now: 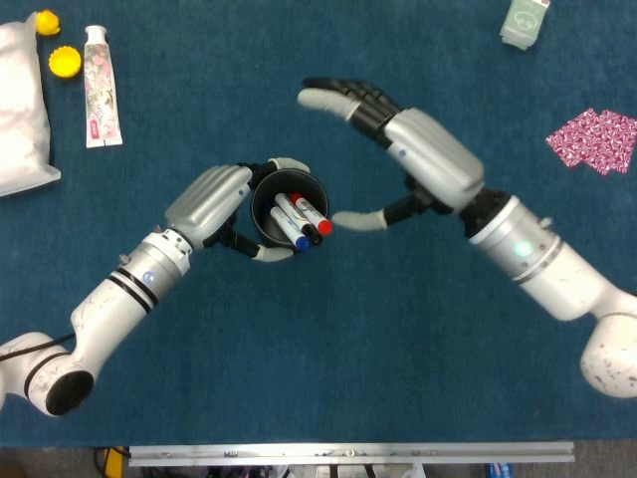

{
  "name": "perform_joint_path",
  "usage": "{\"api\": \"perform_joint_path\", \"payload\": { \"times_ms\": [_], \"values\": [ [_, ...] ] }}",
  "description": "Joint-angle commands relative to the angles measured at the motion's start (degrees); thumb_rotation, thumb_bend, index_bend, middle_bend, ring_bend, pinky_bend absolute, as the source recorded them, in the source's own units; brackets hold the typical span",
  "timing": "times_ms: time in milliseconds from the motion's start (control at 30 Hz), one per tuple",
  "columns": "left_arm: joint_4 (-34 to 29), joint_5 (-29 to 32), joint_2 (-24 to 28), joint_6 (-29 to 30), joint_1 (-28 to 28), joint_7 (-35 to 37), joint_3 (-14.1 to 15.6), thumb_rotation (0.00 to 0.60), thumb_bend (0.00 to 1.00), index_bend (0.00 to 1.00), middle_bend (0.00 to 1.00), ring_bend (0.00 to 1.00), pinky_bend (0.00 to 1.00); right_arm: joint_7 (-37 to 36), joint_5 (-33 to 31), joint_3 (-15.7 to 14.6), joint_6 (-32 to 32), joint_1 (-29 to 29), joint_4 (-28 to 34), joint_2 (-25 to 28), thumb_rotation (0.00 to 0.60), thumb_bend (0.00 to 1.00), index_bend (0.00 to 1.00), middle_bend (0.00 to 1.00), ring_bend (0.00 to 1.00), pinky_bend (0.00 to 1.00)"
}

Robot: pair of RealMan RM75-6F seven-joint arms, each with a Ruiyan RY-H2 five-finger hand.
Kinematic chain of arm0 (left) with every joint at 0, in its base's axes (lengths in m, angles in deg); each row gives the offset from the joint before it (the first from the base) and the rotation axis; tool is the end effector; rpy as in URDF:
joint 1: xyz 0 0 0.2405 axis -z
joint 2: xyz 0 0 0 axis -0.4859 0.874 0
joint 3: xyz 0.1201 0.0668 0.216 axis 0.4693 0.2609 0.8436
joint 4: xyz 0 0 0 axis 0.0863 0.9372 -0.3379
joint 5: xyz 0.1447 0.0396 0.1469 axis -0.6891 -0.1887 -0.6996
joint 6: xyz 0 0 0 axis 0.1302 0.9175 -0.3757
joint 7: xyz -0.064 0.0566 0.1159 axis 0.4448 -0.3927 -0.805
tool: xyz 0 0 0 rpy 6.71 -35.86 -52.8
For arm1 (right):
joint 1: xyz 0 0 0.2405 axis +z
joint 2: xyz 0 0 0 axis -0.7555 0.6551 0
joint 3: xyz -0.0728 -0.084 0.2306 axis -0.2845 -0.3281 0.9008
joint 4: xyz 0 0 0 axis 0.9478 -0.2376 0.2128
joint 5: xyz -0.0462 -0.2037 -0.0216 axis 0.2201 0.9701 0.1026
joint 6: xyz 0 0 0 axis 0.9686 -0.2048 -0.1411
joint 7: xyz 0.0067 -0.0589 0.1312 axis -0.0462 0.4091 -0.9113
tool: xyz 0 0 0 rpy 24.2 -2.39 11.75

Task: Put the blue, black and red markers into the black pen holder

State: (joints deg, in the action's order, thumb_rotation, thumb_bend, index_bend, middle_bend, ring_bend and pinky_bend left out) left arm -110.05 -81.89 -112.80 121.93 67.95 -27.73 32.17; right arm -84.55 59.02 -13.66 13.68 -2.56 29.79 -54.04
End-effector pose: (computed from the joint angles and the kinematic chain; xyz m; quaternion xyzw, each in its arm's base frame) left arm -0.1425 0.3011 0.0018 -0.6632 -0.5636 -0.4494 0.2012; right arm -0.0337 -0.3164 0.0443 0.6358 -0.4822 0.5906 0.1202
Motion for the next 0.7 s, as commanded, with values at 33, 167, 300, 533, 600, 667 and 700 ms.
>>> {"api": "perform_joint_path", "payload": {
  "times_ms": [33, 167, 300, 533, 600, 667, 700],
  "values": [
    [0.76, -0.19, -0.69, -0.25, 0.21, 0.15, 0.17, 0.571, 0.14, 0.20, 0.40, 0.32, 0.28, 1.39, 0.18, 0.61, -2.14, -1.39, -0.48, 1.52, 0.600, 0.11, 0.11, 0.06, 0.00, 0.00],
    [3.10, -0.25, -2.51, -1.01, 0.73, 0.42, 0.43, 0.571, 0.14, 0.20, 0.40, 0.32, 0.28, 2.16, -0.15, 0.75, -3.55, -2.94, -1.29, 3.82, 0.600, 0.11, 0.11, 0.06, 0.00, 0.00],
    [6.00, -0.84, -4.70, -0.69, 0.81, 0.28, 0.87, 0.571, 0.14, 0.20, 0.40, 0.32, 0.28, 2.17, -0.64, 0.48, -4.08, -4.29, -2.42, 5.71, 0.600, 0.11, 0.11, 0.06, 0.00, 0.00],
    [11.48, -2.11, -8.55, -0.27, 0.48, 0.81, 2.39, 0.572, 0.14, 0.20, 0.40, 0.32, 0.28, 2.96, -1.14, -0.93, -4.06, -6.23, -4.80, 7.73, 0.600, 0.11, 0.11, 0.06, 0.00, 0.00],
    [13.13, -2.58, -9.57, -0.21, 0.38, 1.09, 2.90, 0.571, 0.14, 0.20, 0.40, 0.31, 0.27, 3.26, -1.32, -1.37, -3.77, -6.64, -5.46, 8.16, 0.600, 0.11, 0.11, 0.06, 0.00, 0.00],
    [14.49, -2.81, -10.39, -0.26, 0.30, 1.53, 3.21, 0.571, 0.14, 0.20, 0.40, 0.31, 0.26, 3.58, -1.43, -1.58, -3.53, -6.83, -6.10, 8.40, 0.600, 0.11, 0.11, 0.06, 0.00, 0.00],
    [15.27, -2.87, -10.84, -0.43, 0.29, 1.98, 3.37, 0.571, 0.14, 0.20, 0.40, 0.31, 0.26, 3.80, -1.37, -1.70, -3.52, -6.98, -6.35, 8.55, 0.600, 0.11, 0.11, 0.06, 0.00, 0.00]
  ]
}}
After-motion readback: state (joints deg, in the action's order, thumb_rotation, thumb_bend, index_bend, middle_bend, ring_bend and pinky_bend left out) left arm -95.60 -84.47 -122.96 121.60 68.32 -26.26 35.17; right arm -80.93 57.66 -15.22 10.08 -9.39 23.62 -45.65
